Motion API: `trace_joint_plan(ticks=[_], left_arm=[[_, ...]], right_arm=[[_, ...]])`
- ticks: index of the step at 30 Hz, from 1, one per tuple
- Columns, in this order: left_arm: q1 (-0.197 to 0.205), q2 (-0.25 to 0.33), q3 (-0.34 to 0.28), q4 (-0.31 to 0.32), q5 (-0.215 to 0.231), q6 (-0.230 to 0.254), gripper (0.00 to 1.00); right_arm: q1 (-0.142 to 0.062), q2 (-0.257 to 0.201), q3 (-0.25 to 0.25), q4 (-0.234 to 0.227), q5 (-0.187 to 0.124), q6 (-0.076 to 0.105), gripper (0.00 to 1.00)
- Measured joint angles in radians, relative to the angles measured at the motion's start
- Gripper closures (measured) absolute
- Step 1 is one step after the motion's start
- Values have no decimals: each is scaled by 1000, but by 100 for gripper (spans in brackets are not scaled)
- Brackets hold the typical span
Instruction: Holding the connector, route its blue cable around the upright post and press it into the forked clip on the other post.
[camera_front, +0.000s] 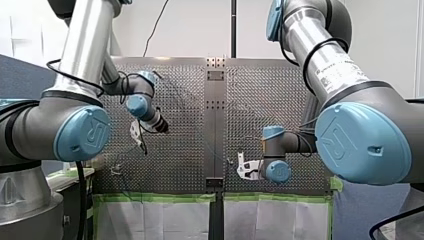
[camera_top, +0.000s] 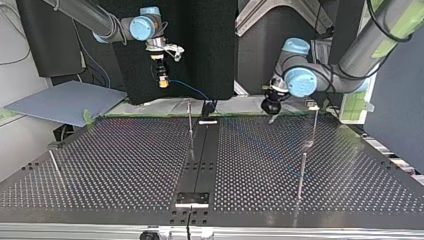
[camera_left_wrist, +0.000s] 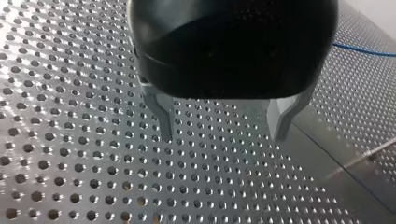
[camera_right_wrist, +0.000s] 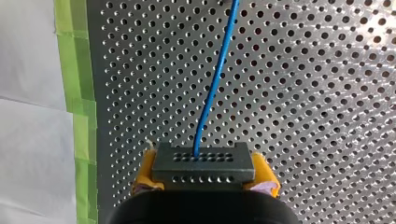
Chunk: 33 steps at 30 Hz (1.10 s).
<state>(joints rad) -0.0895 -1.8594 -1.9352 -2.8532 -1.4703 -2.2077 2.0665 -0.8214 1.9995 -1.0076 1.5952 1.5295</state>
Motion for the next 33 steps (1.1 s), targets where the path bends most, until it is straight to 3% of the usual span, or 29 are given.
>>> trace_joint_plan(ticks=[11,33], left_arm=[[16,100,-19,-101,-100,100,2],[20,302,153,-303,-303,303,2]], right_arm=[[1,0,0,-2,-1,3,98],[1,0,0,-2,-12,5,98]])
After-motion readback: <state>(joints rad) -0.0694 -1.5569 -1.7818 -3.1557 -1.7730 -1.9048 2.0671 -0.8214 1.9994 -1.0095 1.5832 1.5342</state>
